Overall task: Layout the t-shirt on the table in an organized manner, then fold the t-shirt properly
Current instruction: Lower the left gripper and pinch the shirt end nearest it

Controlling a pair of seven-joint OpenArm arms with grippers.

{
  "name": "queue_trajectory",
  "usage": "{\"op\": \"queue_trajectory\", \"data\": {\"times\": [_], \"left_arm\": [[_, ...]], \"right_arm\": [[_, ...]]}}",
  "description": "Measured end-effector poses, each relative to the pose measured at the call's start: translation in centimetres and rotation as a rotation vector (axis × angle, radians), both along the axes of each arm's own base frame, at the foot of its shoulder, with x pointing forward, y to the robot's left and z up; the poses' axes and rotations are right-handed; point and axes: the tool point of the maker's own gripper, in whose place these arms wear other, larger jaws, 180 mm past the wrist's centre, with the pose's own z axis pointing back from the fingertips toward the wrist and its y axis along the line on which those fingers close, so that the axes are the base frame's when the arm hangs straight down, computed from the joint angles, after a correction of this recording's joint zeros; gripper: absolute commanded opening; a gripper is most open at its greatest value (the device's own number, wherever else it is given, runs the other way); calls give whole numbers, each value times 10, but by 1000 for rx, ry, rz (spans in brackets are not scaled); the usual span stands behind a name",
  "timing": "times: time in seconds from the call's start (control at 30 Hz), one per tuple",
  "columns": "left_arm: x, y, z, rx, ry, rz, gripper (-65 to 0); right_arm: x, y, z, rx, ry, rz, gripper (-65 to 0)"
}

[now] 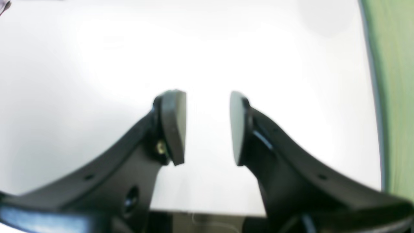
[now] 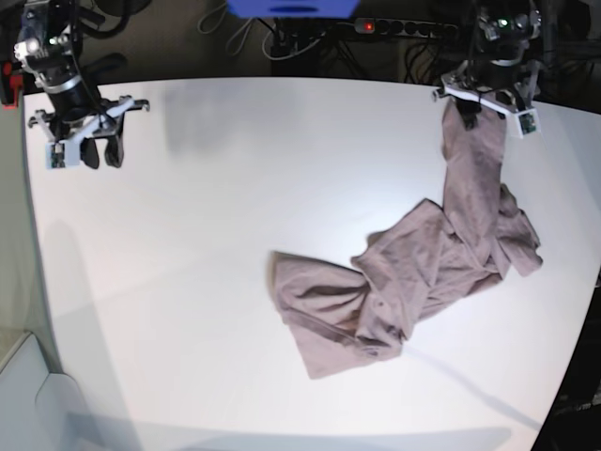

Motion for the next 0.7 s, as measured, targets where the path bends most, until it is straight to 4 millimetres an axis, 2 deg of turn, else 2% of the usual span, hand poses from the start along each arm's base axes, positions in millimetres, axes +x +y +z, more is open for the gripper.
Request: {"op": "queue_trajectory", "data": {"times": [0.27,0.33,0.4,0.47,0.5,0.53,0.63,0.7], "left_arm": [[-5,0,-36,-46,97,21,-293],[-10,-1,-47,-58,127,26,-310],[-11,0,-51,-58,129,32,-391],[-9,4,-53,-50,129,38,-526],[-6,5,-54,-45,126,40,-613],[-6,6,-55,-48,126,40,-650],[-4,10,-54,-44,125,29,-621],[-4,13,-53,-38,127,33,-650]], "right_arm": [[7,0,4,-2,-14,1,-421],[7,0,4,-3,-13,2,-421],[8,-1,3,-3,-8,0,-421],[13,-1,4,-3,-5,0,-421],[17,-1,5,-5,-6,0,-421],[19,-1,5,-8,-1,1,-421],[28,11,7,-18,16,90,-421],[34,20,7,-4,27,117,-421]]}}
